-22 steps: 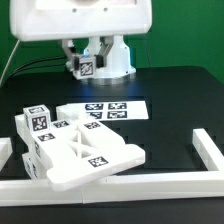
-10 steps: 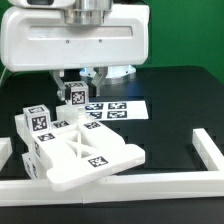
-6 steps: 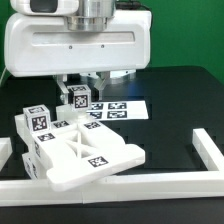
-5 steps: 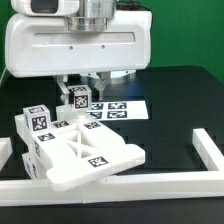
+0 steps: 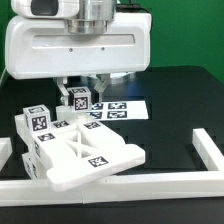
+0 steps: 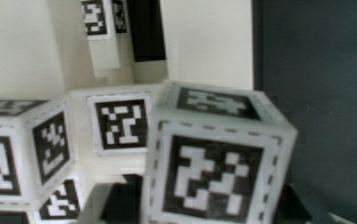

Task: Assemble chair

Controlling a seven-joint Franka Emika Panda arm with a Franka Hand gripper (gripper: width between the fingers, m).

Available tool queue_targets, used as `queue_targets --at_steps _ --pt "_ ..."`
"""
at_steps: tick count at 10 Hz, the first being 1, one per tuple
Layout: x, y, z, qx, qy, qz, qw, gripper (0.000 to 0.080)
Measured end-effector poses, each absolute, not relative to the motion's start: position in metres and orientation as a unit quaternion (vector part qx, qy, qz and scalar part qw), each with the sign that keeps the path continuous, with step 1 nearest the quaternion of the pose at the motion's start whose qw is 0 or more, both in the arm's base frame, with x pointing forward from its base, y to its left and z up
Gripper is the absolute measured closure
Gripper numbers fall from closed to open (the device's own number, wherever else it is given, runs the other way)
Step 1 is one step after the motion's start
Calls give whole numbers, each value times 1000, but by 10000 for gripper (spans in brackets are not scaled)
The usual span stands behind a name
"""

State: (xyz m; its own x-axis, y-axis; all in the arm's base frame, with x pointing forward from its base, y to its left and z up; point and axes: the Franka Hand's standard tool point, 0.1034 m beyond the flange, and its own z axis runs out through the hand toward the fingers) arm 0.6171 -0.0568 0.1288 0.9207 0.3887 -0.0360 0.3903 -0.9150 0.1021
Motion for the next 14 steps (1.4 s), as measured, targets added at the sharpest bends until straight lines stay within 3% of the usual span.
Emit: queue_targets --at_steps 12,14 --pt "616 -56 123 979 198 -8 55 515" --pt "616 -56 123 979 198 -8 55 267"
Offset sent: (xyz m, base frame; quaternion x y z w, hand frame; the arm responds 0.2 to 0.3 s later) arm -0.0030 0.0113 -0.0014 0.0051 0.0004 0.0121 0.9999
